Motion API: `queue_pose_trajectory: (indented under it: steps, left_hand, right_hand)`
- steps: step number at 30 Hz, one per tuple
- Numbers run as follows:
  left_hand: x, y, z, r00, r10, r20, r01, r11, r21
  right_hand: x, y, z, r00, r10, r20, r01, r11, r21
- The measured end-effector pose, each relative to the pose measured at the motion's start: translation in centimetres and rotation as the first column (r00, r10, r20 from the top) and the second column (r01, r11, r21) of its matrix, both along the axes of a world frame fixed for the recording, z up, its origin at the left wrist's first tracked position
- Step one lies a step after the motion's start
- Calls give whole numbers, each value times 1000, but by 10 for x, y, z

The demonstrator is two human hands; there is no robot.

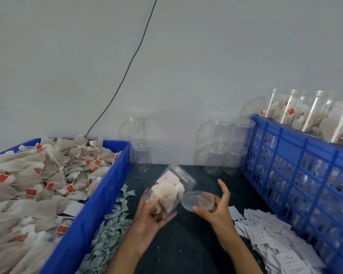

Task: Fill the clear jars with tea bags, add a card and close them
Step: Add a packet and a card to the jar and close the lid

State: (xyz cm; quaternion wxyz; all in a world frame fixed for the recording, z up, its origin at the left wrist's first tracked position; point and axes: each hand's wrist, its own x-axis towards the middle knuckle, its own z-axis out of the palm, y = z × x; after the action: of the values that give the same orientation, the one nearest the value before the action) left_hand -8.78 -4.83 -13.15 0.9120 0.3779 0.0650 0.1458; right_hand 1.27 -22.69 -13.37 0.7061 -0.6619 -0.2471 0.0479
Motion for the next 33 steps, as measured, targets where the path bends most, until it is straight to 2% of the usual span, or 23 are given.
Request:
queue_pose_trajectory:
  steps: [3, 7, 10, 15, 19, 21, 25, 33]
  left_hand:
    - [-2, -2, 4, 999, -44, 9, 44, 998, 43]
    - [1, -6, 1, 997, -76, -27, 75, 997, -12]
    - [1, -5, 2, 996, -87, -30, 86, 996, -38]
    - [2, -8, 1, 980, -189, -65, 184, 980, -74]
    - [3, -12, 0, 969, -231, -86, 237, 969, 71]
    - [4, -11, 1, 976, -198, -92, 209, 969, 129]
    - [3, -8, -1, 973, -198, -118, 215, 966, 147]
    - [2, -2, 2, 885, -362, -292, 399, 913, 80]
  right_hand:
    - [-5, 3, 4, 998, 17, -66, -10, 995, 96]
    - [-10, 12, 7, 990, 62, -124, -32, 973, 231]
    - [-13, 15, 14, 995, 24, -98, 4, 960, 281]
    - [-21, 15, 26, 980, -148, 135, 124, 977, 173]
    - [-31, 16, 31, 940, -146, 308, 125, 988, 87]
    - [-34, 17, 32, 943, -107, 314, 90, 994, 70]
    - [-34, 20, 32, 946, -43, 322, 48, 999, -8]
    - [-32, 20, 33, 893, -49, 446, 112, 987, -116]
